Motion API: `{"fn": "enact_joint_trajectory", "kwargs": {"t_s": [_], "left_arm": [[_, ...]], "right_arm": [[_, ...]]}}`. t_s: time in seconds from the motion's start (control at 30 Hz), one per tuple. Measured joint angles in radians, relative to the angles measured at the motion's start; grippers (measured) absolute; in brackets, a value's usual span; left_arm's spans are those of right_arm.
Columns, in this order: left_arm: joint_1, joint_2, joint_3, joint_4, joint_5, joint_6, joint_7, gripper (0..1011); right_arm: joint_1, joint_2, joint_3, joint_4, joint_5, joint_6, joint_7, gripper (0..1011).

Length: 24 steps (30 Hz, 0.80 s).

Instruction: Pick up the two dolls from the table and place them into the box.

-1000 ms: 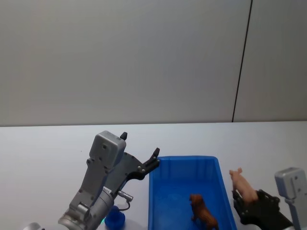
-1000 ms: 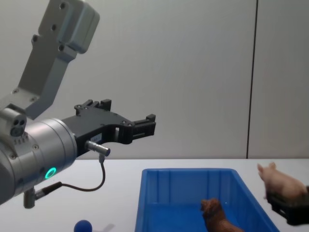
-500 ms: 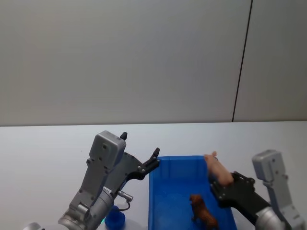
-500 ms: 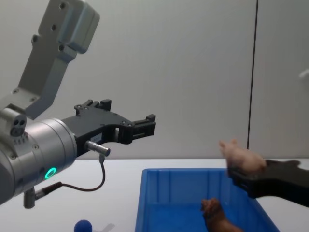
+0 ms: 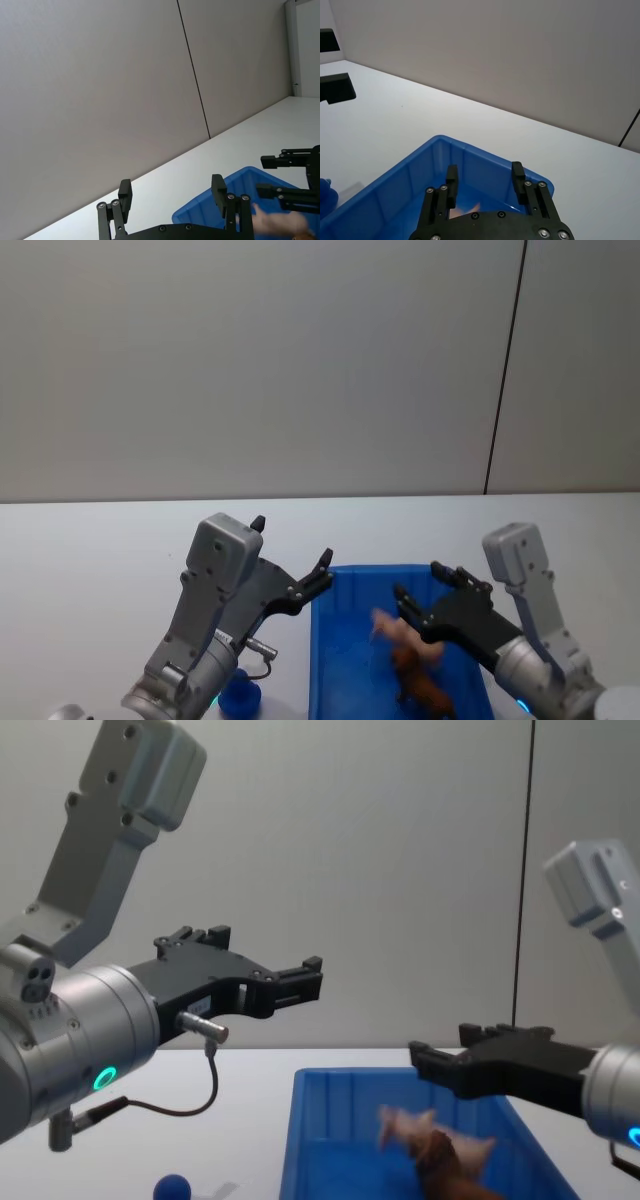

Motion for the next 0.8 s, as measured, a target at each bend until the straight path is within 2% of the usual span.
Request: {"fn": "enact_joint_trajectory", "kwargs": {"t_s": [0.03, 0.2, 0.23, 0.27, 0.47, 0.8], "left_arm": [[0.000, 0.000, 0.000, 0.000, 0.000, 0.000, 0.000, 1001], [0.000, 0.000, 0.000, 0.000, 0.000, 0.000, 0.000, 1001], [0.000, 0.000, 0.000, 0.000, 0.000, 0.000, 0.000, 1001], [0.000, 0.000, 0.000, 0.000, 0.000, 0.000, 0.000, 1001], [0.000, 0.000, 0.000, 0.000, 0.000, 0.000, 0.000, 1001], [0.000, 0.000, 0.000, 0.000, 0.000, 0.000, 0.000, 1001]], "right_arm": [[0.010, -0.005, -0.001, 0.012, -0.002, -0.004, 0.002, 627], [0.028, -0.014, -0.002, 0.034, -0.005, -0.015, 0.004, 766], [0.031, -0.016, -0.002, 0.035, -0.005, -0.018, 0.004, 831], [0.031, -0.016, -0.002, 0.035, -0.005, -0.019, 0.004, 831], [0.023, -0.012, 0.001, 0.019, 0.010, -0.027, -0.011, 1001], [-0.039, 0.020, 0.021, -0.056, 0.060, -0.035, -0.070, 1001]]}}
